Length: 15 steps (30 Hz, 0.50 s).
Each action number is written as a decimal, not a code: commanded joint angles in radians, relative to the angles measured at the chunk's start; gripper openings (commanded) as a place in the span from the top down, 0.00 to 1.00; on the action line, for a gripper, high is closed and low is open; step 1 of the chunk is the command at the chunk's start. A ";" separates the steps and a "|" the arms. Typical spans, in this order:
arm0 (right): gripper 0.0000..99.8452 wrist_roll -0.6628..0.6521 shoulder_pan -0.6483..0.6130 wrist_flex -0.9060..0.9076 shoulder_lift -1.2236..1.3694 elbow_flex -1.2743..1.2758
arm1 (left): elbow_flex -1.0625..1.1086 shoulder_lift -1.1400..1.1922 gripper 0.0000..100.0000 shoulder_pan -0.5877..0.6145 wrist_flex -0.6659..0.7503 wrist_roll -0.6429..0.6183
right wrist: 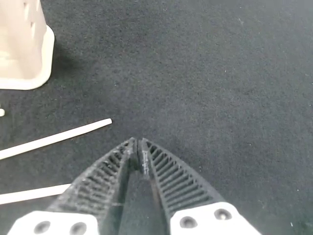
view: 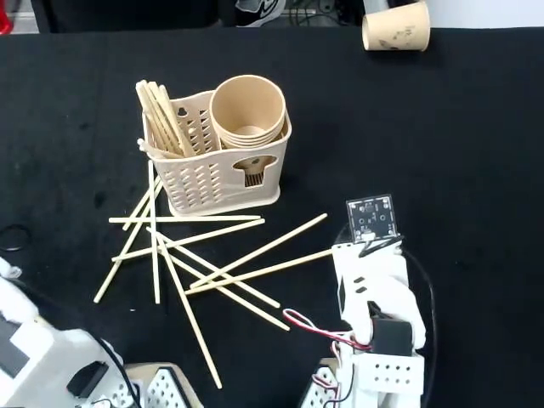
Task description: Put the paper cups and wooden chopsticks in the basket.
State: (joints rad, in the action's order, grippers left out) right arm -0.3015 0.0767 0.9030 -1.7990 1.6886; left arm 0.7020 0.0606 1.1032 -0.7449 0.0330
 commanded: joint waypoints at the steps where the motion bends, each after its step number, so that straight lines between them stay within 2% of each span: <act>1: 0.98 -0.006 0.011 0.006 -0.068 -0.004 | -0.001 0.006 0.97 -0.018 -0.034 0.003; 7: 0.98 -0.006 0.011 0.006 -0.068 -0.004 | 0.021 -0.189 0.97 -0.048 -0.086 -0.038; 11: 0.98 -0.006 0.011 0.006 -0.068 -0.004 | 0.033 -0.465 0.97 -0.058 -0.144 -0.107; 15: 0.98 -0.006 0.012 0.006 -0.068 -0.004 | 0.097 -0.783 0.97 -0.059 -0.115 -0.176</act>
State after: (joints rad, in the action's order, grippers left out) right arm -0.3015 0.0767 0.9030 -1.7990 1.6886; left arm 0.7572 -0.3951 1.0572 -0.8784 -0.0760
